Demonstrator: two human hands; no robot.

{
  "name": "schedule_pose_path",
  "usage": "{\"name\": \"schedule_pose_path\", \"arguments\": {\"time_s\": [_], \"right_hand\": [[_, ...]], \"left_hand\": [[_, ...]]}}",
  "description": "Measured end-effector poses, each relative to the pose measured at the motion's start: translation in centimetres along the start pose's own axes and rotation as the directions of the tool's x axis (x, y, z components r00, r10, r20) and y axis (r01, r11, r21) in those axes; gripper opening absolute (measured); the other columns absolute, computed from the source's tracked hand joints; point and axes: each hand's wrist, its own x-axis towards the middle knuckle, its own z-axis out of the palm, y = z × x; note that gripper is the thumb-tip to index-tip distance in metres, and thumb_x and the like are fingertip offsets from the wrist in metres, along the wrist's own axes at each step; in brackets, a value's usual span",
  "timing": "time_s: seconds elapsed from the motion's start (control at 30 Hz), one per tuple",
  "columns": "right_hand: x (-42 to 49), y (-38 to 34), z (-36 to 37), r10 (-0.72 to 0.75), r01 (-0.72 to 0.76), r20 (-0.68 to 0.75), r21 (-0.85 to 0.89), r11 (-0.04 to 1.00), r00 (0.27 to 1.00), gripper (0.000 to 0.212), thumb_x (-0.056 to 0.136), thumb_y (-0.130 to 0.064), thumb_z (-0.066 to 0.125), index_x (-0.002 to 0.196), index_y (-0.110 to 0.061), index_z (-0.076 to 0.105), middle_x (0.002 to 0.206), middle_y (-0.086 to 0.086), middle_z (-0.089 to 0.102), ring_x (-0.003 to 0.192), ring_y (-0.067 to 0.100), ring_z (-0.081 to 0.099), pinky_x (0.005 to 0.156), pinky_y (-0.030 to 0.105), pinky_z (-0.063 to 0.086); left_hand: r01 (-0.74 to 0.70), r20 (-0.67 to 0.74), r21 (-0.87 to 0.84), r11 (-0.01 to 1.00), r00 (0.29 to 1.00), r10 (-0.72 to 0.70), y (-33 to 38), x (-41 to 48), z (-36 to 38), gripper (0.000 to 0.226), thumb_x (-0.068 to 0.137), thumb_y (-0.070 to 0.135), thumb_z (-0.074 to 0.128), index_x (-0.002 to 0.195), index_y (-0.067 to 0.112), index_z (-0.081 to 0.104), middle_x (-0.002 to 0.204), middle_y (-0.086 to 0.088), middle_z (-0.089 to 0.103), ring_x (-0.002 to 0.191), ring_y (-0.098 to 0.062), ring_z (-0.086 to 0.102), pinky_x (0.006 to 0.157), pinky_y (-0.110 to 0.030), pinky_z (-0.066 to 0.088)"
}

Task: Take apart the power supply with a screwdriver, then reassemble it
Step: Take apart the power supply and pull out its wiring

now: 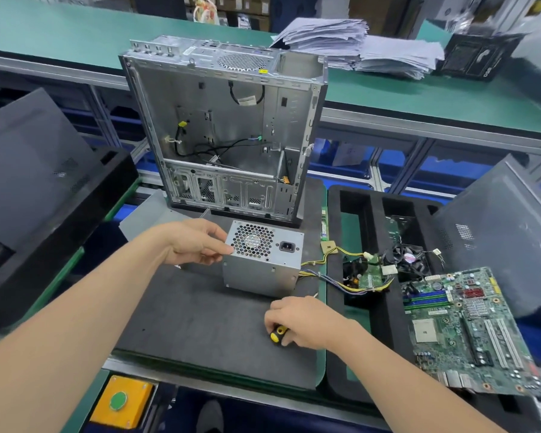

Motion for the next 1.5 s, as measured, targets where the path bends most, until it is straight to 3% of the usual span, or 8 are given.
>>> {"name": "schedule_pose_path", "arguments": {"time_s": [0.1,0.23,0.33,0.4,0.57,0.8,1.2,1.5], "right_hand": [[-0.2,-1.4,-2.5,-0.082,0.081,-0.087,-0.008,0.997,0.993,0.022,0.101,-0.027,0.066,0.116,-0.029,0.05,0.102,-0.007,0.063,0.095,0.021,0.055,0.069,0.038,0.039],[-0.5,-3.8,-8.5,-0.076,0.208,-0.352,0.353,0.912,0.933,0.021,0.102,-0.033,0.063,0.115,-0.035,0.047,0.086,-0.012,0.062,0.074,0.014,0.056,0.069,0.04,0.047],[0.1,-4.9,-12.0,0.053,0.341,-0.577,0.551,0.762,0.815,0.021,0.101,-0.029,0.063,0.116,-0.032,0.047,0.092,-0.002,0.069,0.076,0.021,0.069,0.072,0.041,0.055],[0.9,-5.1,-13.5,0.16,0.426,-0.685,0.601,0.676,0.711,0.02,0.103,-0.023,0.061,0.113,-0.031,0.045,0.093,0.004,0.071,0.071,0.024,0.07,0.063,0.028,0.052],[3.0,-4.7,-14.7,0.346,0.43,-0.761,0.612,0.664,0.549,0.02,0.107,-0.02,0.056,0.115,-0.031,0.042,0.093,0.002,0.074,0.07,0.021,0.07,0.059,0.023,0.051],[4.3,-4.9,-14.2,0.353,0.359,-0.748,0.605,0.711,0.562,0.021,0.107,-0.018,0.057,0.117,-0.03,0.042,0.092,0.002,0.071,0.072,0.012,0.069,0.065,0.02,0.052],[4.9,-4.9,-14.3,0.343,0.341,-0.742,0.6,0.723,0.576,0.023,0.107,-0.018,0.058,0.116,-0.033,0.042,0.094,-0.001,0.072,0.069,0.004,0.068,0.066,0.015,0.05],[4.9,-4.4,-14.5,0.271,0.345,-0.745,0.557,0.755,0.609,0.03,0.105,-0.024,0.057,0.112,-0.046,0.039,0.094,-0.001,0.07,0.066,0.012,0.067,0.063,0.025,0.053]], "left_hand": [[-0.021,-0.034,-0.036,0.999,0.999,0.02,-0.5,-0.2,0.1,0.027,0.092,0.005,0.076,0.115,0.002,0.062,0.054,0.005,0.059,0.071,-0.014,0.06,0.069,-0.025,0.051],[-0.036,-0.038,-0.079,0.996,0.999,0.033,-0.9,0.0,0.2,0.024,0.093,0.003,0.073,0.115,0.001,0.063,0.059,0.003,0.061,0.068,-0.013,0.057,0.069,-0.025,0.048],[-0.037,0.005,-0.134,0.99,0.999,0.038,-1.1,0.0,0.1,0.01,0.095,-0.003,0.067,0.102,0.005,0.065,0.068,0.0,0.064,0.068,-0.011,0.057,0.066,-0.022,0.047],[-0.032,0.027,-0.177,0.984,0.999,0.037,-1.2,0.0,0.0,0.011,0.095,-0.002,0.068,0.096,0.009,0.066,0.069,0.001,0.067,0.069,-0.011,0.06,0.071,-0.022,0.049],[-0.015,0.042,-0.228,0.973,0.999,0.025,-1.2,0.1,-0.3,0.014,0.093,-0.004,0.069,0.102,0.006,0.067,0.074,-0.002,0.072,0.068,-0.011,0.066,0.069,-0.021,0.054],[-0.01,0.082,-0.22,0.975,0.996,0.029,-1.1,0.2,-0.7,0.014,0.094,-0.006,0.068,0.102,0.006,0.066,0.066,0.0,0.069,0.068,-0.011,0.067,0.079,-0.025,0.052],[-0.005,0.108,-0.207,0.978,0.994,0.028,-0.9,0.4,-1.0,0.016,0.093,-0.007,0.067,0.101,0.006,0.063,0.066,-0.001,0.07,0.065,-0.01,0.067,0.074,-0.024,0.054],[-0.038,0.121,-0.165,0.985,0.991,0.059,-0.9,0.7,-1.3,0.016,0.093,-0.004,0.07,0.102,0.006,0.062,0.077,-0.007,0.069,0.069,-0.013,0.068,0.071,-0.023,0.057]]}}
